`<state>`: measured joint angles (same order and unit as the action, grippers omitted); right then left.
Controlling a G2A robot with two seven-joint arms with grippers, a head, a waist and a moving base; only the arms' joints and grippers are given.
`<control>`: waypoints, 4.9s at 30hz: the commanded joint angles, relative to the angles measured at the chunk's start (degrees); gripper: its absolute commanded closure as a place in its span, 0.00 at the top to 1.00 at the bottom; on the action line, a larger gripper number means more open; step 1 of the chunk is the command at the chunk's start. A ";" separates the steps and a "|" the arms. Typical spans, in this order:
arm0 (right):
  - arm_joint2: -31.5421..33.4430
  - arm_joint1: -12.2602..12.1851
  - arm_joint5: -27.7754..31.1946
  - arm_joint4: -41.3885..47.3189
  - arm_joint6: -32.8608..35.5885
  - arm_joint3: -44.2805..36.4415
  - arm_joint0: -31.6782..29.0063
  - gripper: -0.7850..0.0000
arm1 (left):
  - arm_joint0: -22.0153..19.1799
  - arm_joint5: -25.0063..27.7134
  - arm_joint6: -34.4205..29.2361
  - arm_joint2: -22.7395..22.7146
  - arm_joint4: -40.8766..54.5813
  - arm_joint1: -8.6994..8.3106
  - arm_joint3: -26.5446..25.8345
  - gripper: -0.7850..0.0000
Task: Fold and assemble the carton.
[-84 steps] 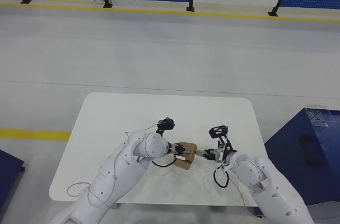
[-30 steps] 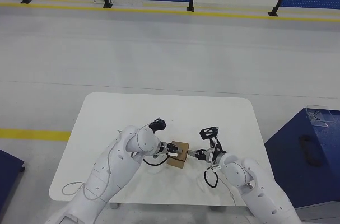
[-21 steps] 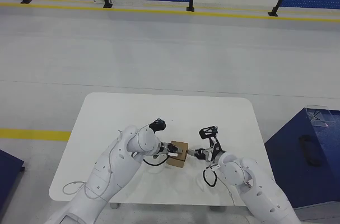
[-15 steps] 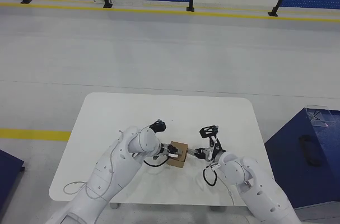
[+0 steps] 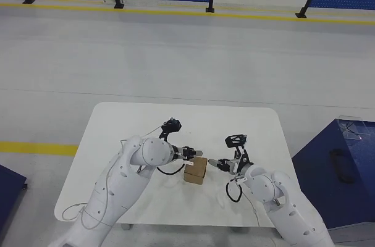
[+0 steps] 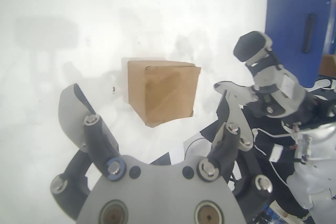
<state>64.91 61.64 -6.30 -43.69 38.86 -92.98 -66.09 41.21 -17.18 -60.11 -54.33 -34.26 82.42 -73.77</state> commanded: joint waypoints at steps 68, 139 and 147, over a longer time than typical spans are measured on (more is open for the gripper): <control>-5.83 3.65 -1.48 -21.58 -10.54 2.91 -0.56 1.00 | -2.59 70.71 56.57 6.19 -53.82 -4.24 19.70 1.00; -3.47 6.15 6.15 -30.81 -6.28 4.78 -3.18 1.00 | 3.87 67.92 45.29 -4.45 -31.50 -7.14 15.00 1.00; -1.73 5.86 9.18 -28.99 -5.61 0.54 -6.08 1.00 | 7.42 65.89 43.34 -9.34 -21.76 -8.30 12.63 1.00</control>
<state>63.10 67.43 3.83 -72.62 33.57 -92.15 -72.08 48.62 48.72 -16.85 -63.68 -56.55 74.10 -61.20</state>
